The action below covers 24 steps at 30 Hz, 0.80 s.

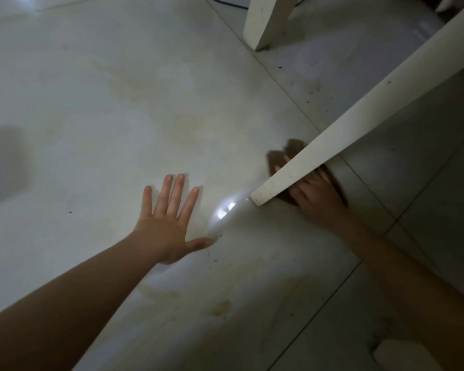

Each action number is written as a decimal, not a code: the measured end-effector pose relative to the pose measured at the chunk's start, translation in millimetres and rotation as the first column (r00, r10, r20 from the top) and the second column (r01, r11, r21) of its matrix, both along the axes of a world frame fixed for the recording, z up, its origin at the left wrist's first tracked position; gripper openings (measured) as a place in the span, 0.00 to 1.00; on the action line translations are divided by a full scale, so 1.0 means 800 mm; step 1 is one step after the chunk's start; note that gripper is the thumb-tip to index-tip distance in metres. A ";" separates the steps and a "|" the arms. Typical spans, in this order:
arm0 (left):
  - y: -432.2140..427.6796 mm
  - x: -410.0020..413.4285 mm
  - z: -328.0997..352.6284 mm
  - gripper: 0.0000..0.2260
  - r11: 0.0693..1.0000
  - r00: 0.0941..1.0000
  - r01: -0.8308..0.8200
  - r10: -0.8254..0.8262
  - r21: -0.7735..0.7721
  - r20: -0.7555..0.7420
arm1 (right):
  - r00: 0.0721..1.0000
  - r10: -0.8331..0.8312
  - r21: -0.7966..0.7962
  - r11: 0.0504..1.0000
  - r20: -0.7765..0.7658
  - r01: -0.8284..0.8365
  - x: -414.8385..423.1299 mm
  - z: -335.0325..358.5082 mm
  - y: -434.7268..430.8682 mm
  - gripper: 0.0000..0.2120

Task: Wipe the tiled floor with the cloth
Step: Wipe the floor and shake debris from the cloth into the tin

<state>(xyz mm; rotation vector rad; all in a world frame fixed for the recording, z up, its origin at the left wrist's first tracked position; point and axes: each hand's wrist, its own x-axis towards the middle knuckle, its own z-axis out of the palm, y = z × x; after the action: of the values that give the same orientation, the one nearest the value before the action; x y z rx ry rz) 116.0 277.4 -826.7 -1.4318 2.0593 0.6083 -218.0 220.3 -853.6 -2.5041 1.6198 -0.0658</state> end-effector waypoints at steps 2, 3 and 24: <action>0.000 0.000 0.000 0.44 1.000 1.000 -0.004 0.004 -0.004 0.003 | 0.976 -0.209 -0.040 0.977 -0.064 0.207 -0.058 0.008 0.043 0.21; 0.000 0.000 0.001 0.44 1.000 1.000 -0.004 0.004 -0.005 0.002 | 0.935 -0.346 -0.041 0.938 -0.083 0.344 -0.079 0.013 0.050 0.21; 0.000 0.003 -0.006 0.44 0.999 0.999 0.020 -0.021 -0.037 -0.030 | 0.544 -0.837 0.054 0.541 -0.063 0.839 -0.006 0.008 0.126 0.26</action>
<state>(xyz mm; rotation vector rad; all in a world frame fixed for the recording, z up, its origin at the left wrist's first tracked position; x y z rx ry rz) 118.5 277.3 -831.1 -1.4288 2.1162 0.5901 -222.7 321.5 -847.1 -1.4132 2.6167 -0.0714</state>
